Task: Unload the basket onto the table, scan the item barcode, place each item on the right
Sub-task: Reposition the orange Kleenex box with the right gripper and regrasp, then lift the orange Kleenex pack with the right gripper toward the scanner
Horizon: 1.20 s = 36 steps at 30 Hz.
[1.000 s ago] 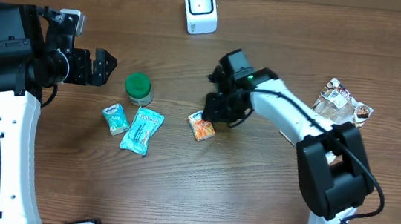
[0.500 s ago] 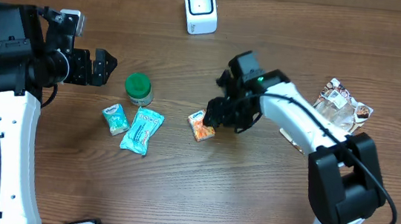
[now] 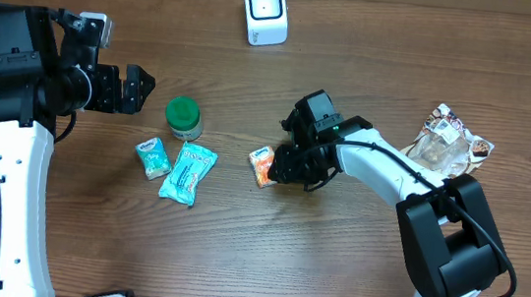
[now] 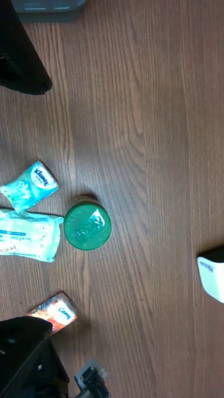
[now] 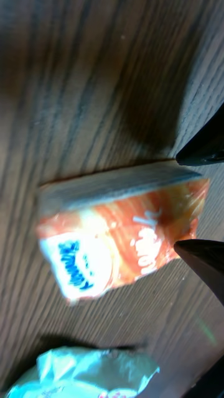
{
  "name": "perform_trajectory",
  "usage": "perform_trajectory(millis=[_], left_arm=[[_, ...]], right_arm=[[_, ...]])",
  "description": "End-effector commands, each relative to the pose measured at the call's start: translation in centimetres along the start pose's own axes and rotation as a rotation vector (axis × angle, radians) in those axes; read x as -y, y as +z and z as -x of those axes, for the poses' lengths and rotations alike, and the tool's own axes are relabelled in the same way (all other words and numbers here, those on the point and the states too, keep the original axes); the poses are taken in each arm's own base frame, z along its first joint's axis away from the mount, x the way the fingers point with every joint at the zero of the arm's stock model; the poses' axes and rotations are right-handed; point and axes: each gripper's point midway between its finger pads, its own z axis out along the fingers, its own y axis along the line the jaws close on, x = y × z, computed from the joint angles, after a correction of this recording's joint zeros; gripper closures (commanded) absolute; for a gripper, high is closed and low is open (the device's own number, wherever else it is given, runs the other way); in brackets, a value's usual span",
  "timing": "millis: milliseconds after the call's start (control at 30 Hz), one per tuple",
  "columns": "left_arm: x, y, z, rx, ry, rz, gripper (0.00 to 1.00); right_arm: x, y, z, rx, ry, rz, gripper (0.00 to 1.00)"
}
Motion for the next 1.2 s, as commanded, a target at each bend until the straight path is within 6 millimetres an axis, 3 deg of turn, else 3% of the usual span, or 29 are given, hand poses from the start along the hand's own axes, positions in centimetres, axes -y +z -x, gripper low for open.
perform_trajectory(millis=[0,367,567,667,800,900,967,1167], left_arm=[[0.3,-0.7,0.9,0.031,0.027,-0.007,0.01],[0.4,-0.7,0.9,0.031,0.027,-0.007,0.01],[0.3,-0.7,0.9,0.031,0.027,-0.007,0.0],[0.3,-0.7,0.9,0.031,0.027,-0.007,0.0],[0.5,-0.7,0.9,0.03,0.029,-0.009,0.0],[0.5,-0.7,0.9,0.03,0.029,-0.009,0.0],[0.5,-0.7,0.9,0.03,0.029,-0.009,0.0],[0.4,-0.7,0.9,0.031,0.028,-0.008,0.0]], right_arm=[[0.4,0.5,-0.4,-0.004,0.012,0.004,0.6],[0.8,1.7,0.1,0.012,0.055,0.011,0.61],[1.5,2.8,-0.2,-0.016,0.099,0.014,0.78],[1.9,2.6,0.0,-0.014,0.121,0.017,0.96],[1.8,2.1,0.2,-0.018,0.154,0.039,0.96],[-0.4,0.2,0.4,-0.026,0.148,0.173,0.96],[-2.9,-2.1,0.8,-0.017,0.086,0.311,0.96],[-9.7,-11.9,1.7,0.054,-0.086,0.7,0.96]])
